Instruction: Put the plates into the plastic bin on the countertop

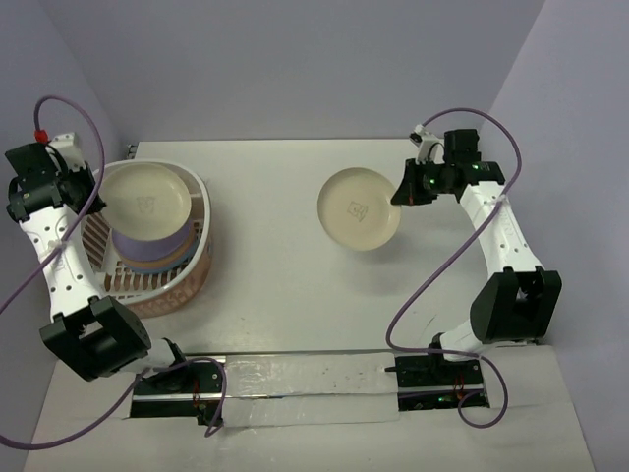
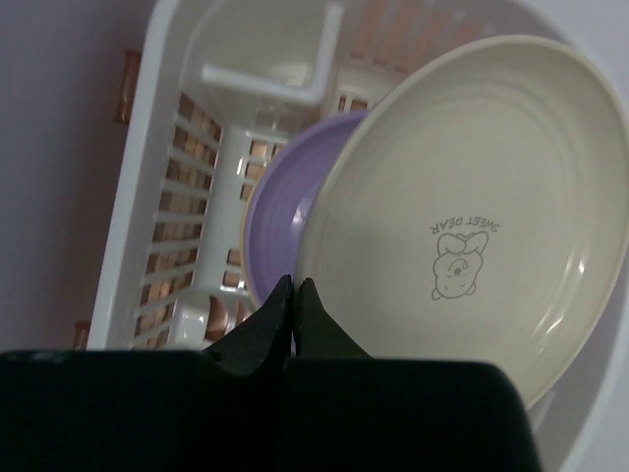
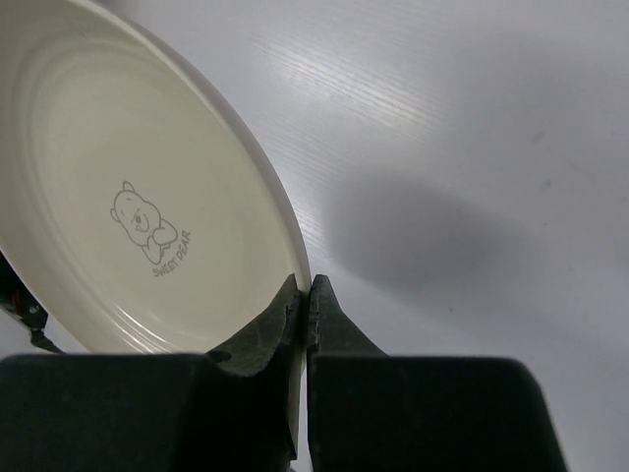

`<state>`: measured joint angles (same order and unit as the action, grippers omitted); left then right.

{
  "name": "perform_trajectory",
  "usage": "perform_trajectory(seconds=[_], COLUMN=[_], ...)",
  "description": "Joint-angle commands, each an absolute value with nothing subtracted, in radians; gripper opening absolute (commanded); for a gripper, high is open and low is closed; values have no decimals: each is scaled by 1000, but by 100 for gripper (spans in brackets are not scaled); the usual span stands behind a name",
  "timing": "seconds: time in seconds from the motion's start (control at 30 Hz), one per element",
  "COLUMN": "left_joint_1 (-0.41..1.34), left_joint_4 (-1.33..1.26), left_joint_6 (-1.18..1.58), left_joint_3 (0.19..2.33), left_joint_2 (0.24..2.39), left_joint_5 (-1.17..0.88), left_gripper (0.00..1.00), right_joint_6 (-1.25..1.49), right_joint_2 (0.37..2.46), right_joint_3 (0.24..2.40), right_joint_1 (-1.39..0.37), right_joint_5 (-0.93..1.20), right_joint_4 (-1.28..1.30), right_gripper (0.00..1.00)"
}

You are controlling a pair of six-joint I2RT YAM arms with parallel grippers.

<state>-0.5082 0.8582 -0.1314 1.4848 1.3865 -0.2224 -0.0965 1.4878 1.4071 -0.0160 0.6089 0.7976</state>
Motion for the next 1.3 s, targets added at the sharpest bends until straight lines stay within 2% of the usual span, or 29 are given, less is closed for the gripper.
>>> perform_trajectory(seconds=[0.0,0.33,0.43,0.47,0.53,0.57,0.63,0.77,0.9,1.1,1.27], left_joint_1=[-569,-572,-572,-575,-586,-589,-589,-584,-451,-114,25], left_joint_4=[849,740,729,731,747,749,747,801,884,871,902], left_joint_6=[-238,-235,-227,-225,-226,-225,-214,-194,-217,-184,-200], left_joint_3=[1463,1372,1373,1378,1409,1425,1469,1592,1635,1507,1471], left_joint_2=[1369,1470,1500,1508,1486,1468,1426,1367,1300,1185,1193], left_joint_5=[-315,-314,-313,-320,-356,-379,-426,-582,-690,-612,-601], left_gripper=[0,1,9,22,70,89,95,96,94,84,80], right_joint_6=[-35,-7,-2,-2,-2,-2,23,35,32,32,21], right_joint_2=[1537,1628,1648,1653,1667,1671,1680,1717,1760,1799,1814], right_joint_3=[1513,1637,1672,1680,1705,1714,1728,1778,1843,1887,1899], right_joint_1=[-119,-251,-278,-283,-305,-315,-342,-400,-465,-544,-587], right_joint_5=[615,592,588,588,585,581,568,539,482,423,400], right_joint_4=[730,737,738,742,745,746,743,756,786,811,827], right_gripper=[0,0,0,0,0,0,0,0,0,0,0])
